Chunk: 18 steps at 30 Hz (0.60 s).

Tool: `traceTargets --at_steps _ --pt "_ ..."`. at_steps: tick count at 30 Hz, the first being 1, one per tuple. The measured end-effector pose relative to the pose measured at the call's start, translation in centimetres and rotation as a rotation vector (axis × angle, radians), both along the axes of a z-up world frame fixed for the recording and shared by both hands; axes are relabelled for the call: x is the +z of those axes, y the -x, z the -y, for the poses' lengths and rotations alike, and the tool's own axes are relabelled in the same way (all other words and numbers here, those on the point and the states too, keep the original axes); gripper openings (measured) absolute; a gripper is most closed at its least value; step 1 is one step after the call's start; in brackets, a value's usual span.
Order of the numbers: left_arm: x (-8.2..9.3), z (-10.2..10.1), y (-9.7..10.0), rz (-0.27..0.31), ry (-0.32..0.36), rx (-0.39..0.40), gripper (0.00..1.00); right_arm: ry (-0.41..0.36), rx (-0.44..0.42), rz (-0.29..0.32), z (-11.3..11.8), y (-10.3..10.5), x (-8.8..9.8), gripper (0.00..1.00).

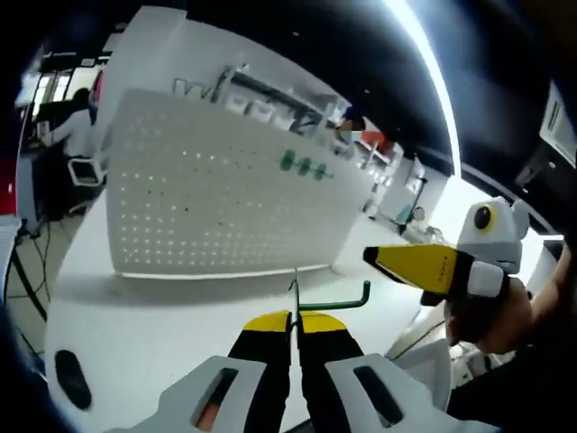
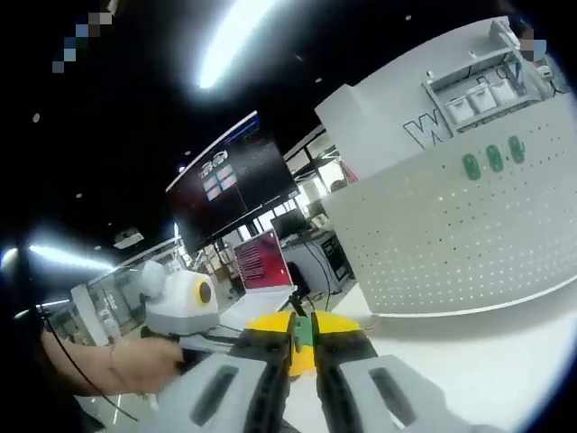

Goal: Insert the hook assembly into the mounting plate slot until the hook locks in place.

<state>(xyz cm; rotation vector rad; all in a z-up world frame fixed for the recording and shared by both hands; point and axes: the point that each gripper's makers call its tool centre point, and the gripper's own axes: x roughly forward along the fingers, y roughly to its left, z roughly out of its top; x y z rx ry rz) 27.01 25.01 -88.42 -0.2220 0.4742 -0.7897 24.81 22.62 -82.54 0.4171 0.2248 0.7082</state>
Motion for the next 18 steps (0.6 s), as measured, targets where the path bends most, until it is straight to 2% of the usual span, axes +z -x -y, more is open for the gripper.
traceTargets --at_steps 4,6,9,11,18 --pt "0.3 0.4 -0.3 0.019 -0.025 0.008 0.01 0.017 0.011 -0.003 -0.1 0.1 -0.3 0.07" --pt "0.4 0.9 -0.2 0.034 -0.037 -0.005 0.01 0.015 0.034 -0.023 -0.6 0.1 -0.7 0.08" --pt "0.5 1.7 0.1 0.1 -0.097 -0.044 0.01 0.032 0.034 -0.043 -0.9 -0.1 -1.4 0.09" --pt "0.2 1.8 0.3 0.119 -0.137 -0.06 0.01 0.062 0.029 -0.033 -1.0 -0.1 -1.7 0.09" --pt "0.5 2.1 0.6 0.159 -0.131 -0.076 0.01 0.034 0.048 -0.088 -1.4 -0.2 -2.6 0.09"
